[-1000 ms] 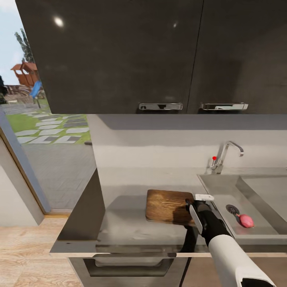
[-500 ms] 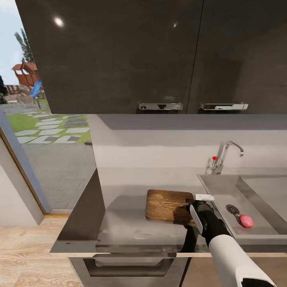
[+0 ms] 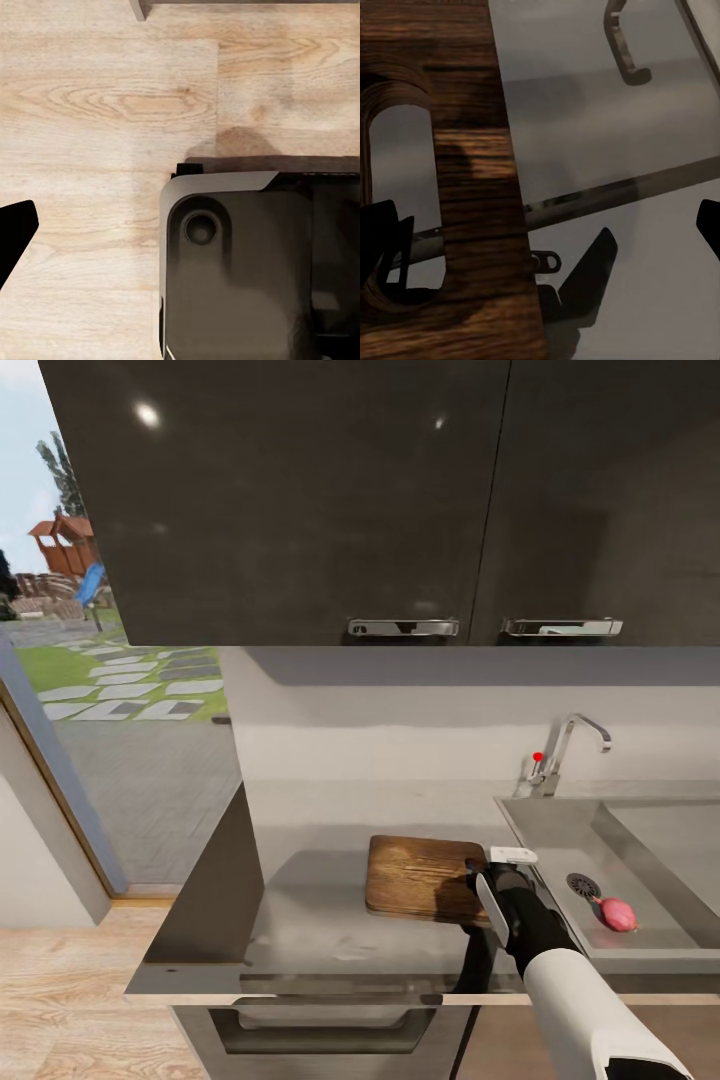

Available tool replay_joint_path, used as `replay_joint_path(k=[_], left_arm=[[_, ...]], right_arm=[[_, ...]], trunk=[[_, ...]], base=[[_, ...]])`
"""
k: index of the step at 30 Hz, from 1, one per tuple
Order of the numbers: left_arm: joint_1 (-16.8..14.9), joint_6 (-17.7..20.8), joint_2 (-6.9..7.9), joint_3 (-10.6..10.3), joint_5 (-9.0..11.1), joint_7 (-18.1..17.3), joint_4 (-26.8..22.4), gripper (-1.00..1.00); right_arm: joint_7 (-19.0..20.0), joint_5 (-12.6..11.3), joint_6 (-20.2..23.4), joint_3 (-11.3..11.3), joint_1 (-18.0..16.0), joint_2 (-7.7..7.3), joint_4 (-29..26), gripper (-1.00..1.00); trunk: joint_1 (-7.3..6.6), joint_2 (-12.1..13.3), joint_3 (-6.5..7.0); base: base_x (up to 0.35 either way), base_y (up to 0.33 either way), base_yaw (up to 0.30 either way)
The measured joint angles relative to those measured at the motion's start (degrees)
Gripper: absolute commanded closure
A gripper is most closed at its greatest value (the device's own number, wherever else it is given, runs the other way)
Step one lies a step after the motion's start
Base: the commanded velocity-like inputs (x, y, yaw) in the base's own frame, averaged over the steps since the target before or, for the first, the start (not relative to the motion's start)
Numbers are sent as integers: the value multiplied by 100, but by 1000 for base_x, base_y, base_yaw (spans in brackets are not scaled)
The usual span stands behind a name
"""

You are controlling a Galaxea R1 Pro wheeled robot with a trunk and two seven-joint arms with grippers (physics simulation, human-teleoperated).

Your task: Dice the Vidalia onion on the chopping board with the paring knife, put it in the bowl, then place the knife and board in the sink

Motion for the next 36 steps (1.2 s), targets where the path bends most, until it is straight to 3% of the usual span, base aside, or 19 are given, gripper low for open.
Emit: replay_joint_path(k=[11, 25, 36], left_arm=[[0, 0, 0, 0, 0, 0, 0, -100], [0, 0, 0, 0, 0, 0, 1, -100], [0, 0, 0, 0, 0, 0, 2, -100]], right_arm=[[2, -15, 0, 0, 0, 11, -39, -100], [4, -15, 0, -1, 0, 22, -41, -100], [6, -21, 1, 0, 0, 14, -41, -100]], trunk=[[0, 0, 8], [1, -1, 127], [3, 1, 228]], base=[[0, 0, 0], [-8, 0, 0], [-202, 0, 0]])
